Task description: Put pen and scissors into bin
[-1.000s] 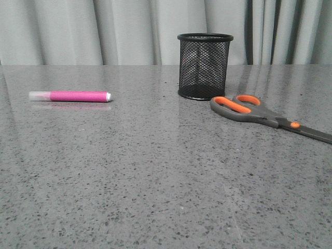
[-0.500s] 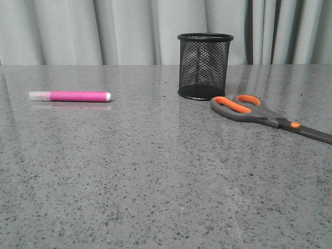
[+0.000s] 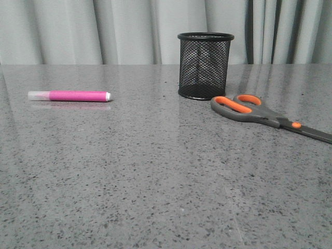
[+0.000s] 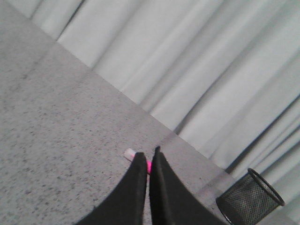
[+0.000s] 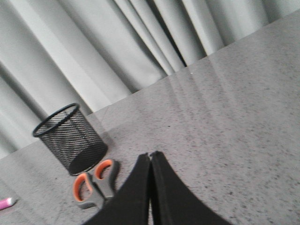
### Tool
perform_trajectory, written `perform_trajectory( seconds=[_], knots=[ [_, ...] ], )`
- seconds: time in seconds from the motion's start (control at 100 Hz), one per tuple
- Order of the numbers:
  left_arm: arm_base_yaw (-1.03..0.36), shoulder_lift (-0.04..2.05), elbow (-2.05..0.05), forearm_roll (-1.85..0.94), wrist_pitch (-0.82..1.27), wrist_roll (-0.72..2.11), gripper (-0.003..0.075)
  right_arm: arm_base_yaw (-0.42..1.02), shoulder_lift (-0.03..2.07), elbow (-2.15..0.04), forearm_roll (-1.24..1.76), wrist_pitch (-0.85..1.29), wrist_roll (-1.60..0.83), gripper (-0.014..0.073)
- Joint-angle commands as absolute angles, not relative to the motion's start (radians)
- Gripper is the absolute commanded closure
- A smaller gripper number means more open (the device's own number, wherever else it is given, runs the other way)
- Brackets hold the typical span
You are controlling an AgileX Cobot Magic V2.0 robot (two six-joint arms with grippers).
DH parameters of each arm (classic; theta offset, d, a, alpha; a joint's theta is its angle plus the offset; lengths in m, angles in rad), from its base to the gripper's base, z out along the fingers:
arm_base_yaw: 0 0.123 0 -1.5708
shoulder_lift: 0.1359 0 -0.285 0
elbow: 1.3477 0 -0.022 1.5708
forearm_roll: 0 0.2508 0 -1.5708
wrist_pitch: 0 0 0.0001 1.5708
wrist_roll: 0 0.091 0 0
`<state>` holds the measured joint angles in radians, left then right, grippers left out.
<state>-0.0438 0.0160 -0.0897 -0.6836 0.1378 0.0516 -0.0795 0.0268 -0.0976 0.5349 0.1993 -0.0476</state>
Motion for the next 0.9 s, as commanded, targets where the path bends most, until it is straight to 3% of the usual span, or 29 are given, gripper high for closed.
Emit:
perform_trajectory(
  seconds=[0.0, 0.35, 0.56, 0.63, 0.72, 0.8, 0.89],
  knots=[
    [-0.048, 0.102, -0.219, -0.598, 0.169, 0.064, 0.074, -0.085, 0.13, -0.205, 0.524, 0.202, -0.05, 0.064],
    [-0.048, 0.613, -0.653, -0.52, 0.521, 0.371, 0.0739, -0.085, 0.689, -0.59, 0.515, 0.552, -0.307, 0.0641],
    [-0.048, 0.812, -0.776, -0.544, 0.635, 0.392, 0.0738, -0.085, 0.842, -0.739, 0.529, 0.639, -0.368, 0.0626],
    [-0.05, 0.853, -0.802, -0.576, 0.646, 0.435, 0.0729, -0.085, 0.867, -0.761, 0.557, 0.649, -0.409, 0.0559],
    [-0.05, 0.912, -0.832, -0.654, 0.652, 0.532, 0.0666, -0.085, 0.883, -0.779, 0.582, 0.656, -0.429, 0.0385],
    [-0.05, 0.96, -0.855, -0.746, 0.652, 0.621, 0.0547, -0.085, 0.888, -0.787, 0.584, 0.664, -0.429, 0.0213],
    [-0.05, 1.01, -0.873, -0.835, 0.648, 0.717, 0.0404, -0.085, 0.886, -0.789, 0.584, 0.664, -0.441, 0.0159]
  ],
)
